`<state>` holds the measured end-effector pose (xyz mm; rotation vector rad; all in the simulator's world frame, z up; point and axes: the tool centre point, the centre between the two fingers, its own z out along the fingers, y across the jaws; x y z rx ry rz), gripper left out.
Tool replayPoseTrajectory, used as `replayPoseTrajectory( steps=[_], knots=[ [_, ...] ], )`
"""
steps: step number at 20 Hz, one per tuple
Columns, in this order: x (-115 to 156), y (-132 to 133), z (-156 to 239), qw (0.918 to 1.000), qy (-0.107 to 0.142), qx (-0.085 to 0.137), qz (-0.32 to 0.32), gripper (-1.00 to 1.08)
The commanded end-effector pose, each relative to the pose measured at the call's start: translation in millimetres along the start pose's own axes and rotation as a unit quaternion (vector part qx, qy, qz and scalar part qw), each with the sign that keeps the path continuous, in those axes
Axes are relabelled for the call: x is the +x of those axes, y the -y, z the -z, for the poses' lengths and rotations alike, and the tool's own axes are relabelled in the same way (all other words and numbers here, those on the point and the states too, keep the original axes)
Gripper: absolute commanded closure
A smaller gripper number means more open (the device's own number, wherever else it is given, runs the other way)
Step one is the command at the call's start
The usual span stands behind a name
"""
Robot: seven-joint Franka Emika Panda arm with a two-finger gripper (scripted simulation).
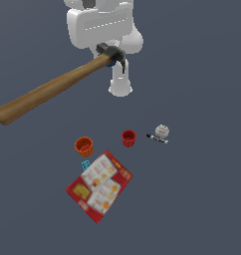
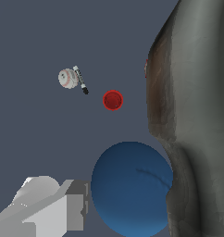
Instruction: Pick up a designated object from a clutter of objects.
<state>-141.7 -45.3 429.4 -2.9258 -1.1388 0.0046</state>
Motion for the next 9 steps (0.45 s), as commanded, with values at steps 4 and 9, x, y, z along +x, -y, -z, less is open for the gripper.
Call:
replayPoseTrajectory(
  steps=[4,9],
  knots=[
    [1,1,20,1.0,-0.001,-0.002,0.0,1.08],
    [1,1,22,1.0,-0.001,-0.002,0.0,1.08]
  ],
)
